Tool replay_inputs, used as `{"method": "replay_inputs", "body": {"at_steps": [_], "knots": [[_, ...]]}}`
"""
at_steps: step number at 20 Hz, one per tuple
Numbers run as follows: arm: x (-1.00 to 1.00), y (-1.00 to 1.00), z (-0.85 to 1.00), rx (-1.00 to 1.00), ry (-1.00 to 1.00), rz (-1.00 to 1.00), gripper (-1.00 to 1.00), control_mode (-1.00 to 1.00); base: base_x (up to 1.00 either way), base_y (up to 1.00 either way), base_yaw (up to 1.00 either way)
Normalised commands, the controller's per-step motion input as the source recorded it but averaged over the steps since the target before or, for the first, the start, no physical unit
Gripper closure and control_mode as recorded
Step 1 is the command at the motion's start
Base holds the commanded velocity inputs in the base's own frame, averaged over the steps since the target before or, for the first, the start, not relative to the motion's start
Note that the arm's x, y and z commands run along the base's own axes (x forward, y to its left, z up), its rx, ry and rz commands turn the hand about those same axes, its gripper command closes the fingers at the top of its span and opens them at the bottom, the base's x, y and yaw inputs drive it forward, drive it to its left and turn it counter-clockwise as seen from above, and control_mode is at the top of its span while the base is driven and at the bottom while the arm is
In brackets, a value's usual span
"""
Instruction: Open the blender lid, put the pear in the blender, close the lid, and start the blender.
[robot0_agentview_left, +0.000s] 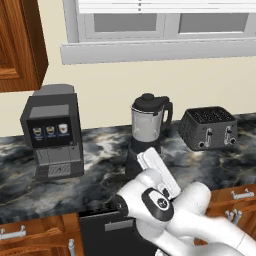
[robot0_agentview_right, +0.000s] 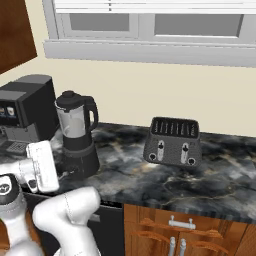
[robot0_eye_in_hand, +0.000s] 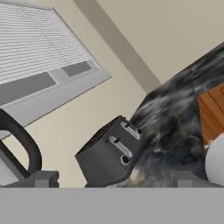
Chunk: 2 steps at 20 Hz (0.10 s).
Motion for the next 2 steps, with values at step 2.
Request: {"method": "replay_inputs", "body": {"at_steps": [2], "knots": [[-0.61,-0.09,0.65,0.00,-0.12,0.00,-1.00,-1.00,0.00,0.00,0.00]]}}
